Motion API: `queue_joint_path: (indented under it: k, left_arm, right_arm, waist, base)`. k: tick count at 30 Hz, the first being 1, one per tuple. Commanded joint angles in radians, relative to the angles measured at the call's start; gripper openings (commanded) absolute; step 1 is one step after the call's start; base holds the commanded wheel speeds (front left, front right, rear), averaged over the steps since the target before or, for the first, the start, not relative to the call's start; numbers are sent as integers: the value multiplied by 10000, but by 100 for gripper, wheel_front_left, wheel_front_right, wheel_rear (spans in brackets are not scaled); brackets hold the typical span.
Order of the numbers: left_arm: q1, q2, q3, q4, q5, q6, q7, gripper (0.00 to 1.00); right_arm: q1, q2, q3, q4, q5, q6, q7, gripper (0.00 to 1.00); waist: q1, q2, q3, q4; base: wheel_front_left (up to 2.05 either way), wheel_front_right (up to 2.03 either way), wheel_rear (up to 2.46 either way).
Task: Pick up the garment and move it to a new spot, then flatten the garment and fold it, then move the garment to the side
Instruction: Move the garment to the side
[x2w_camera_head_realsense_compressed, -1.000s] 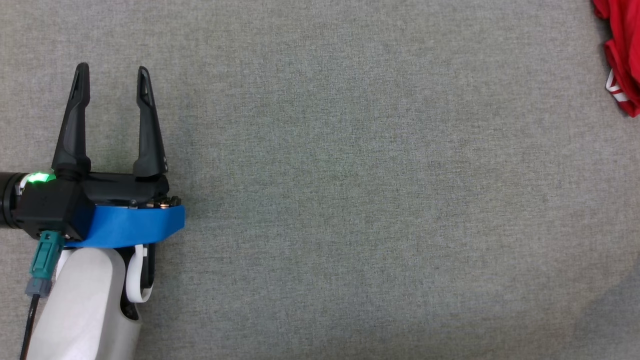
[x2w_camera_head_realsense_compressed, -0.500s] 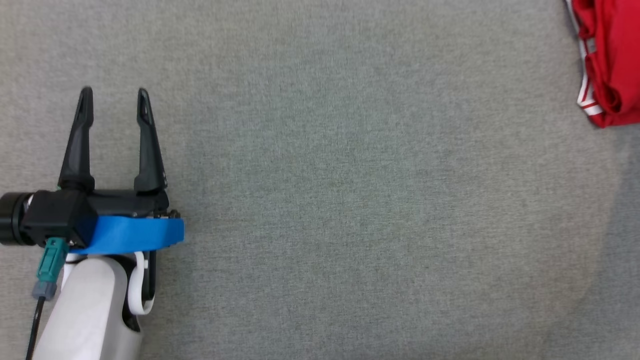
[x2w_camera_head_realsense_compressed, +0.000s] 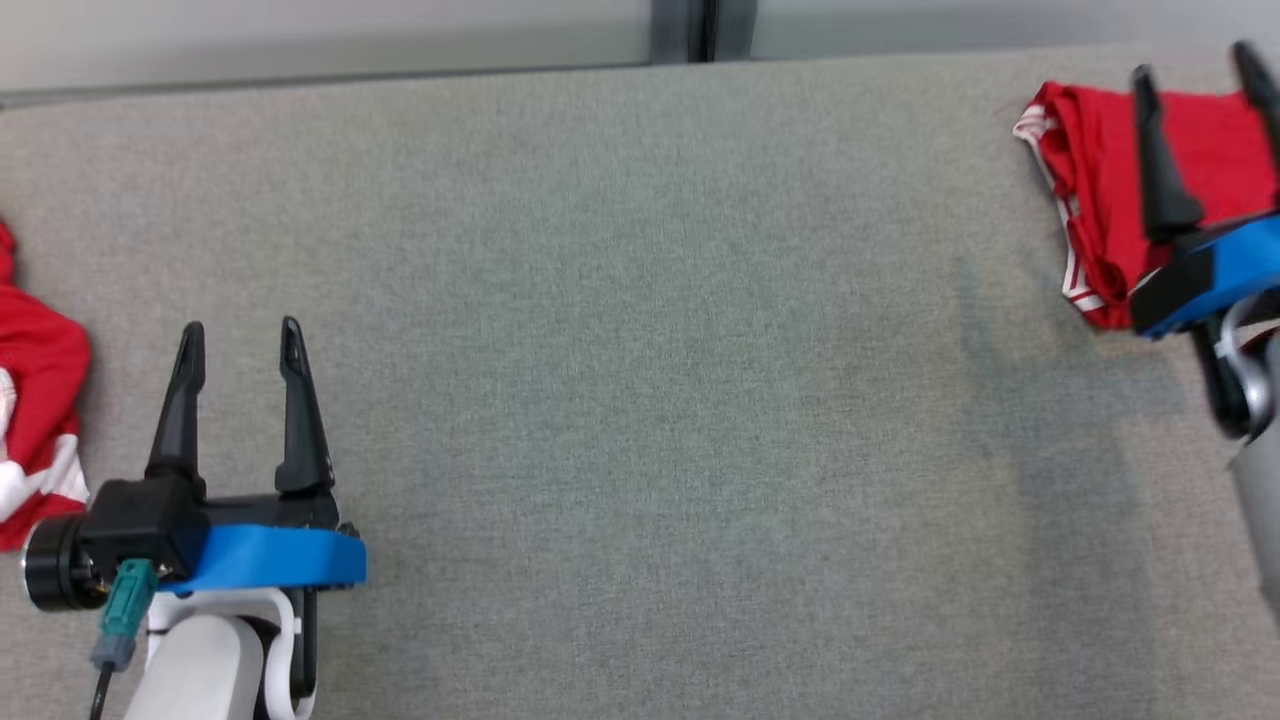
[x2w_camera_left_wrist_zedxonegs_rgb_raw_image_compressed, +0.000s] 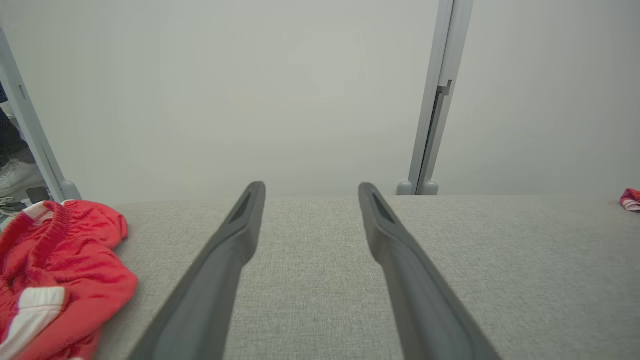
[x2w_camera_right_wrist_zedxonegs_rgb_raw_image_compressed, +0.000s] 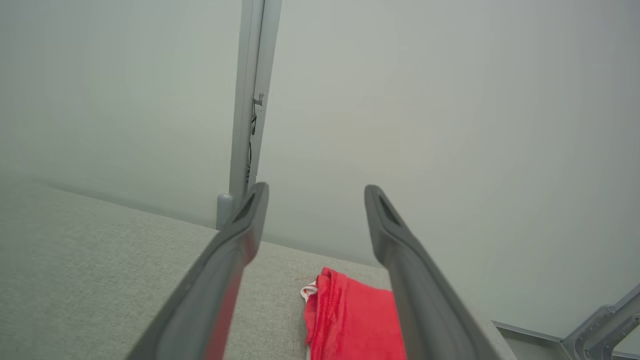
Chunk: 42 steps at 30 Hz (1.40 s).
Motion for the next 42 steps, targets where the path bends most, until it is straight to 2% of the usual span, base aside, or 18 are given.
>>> queue_joint_path:
  k: [1,9,14,27,33,42]
  left_arm:
    - [161,-25,47,43,-37,12,-42,100]
    - [862,-179,149,302,-116,-70,-45,100]
    - [1218,-233,198,307,-176,79,-47,100]
    - [1682,-283,117,508,-271,70,-49,100]
    - [1837,-255,-18,561,-327,7,43,100]
    - [1976,-197,-190,414,-281,93,216,100]
  right_arm:
    - [349,177,100,-214,119,0,-46,100]
    - [2070,1060,471,-1116,514,0,-40,100]
    - [3039,1351,411,-1561,736,0,-25,100]
    - [5493,2194,-620,-3405,674,0,499,100]
    - [6451,2712,-1135,-4200,236,0,808,100]
    - [7067,3091,-1442,-4867,-135,0,1230,100]
  waist:
    - [2,0,-312,-121]
    - [2,0,-1207,-4]
    - [2,0,-1549,-30]
    - [2,0,-2146,-40]
    - [2,0,-2443,136]
    - [2,0,-2592,218]
  base:
    - [0,0,0]
    - [0,0,0]
    - [0,0,0]
    - [0,0,0]
    - [0,0,0]
    - [0,0,0]
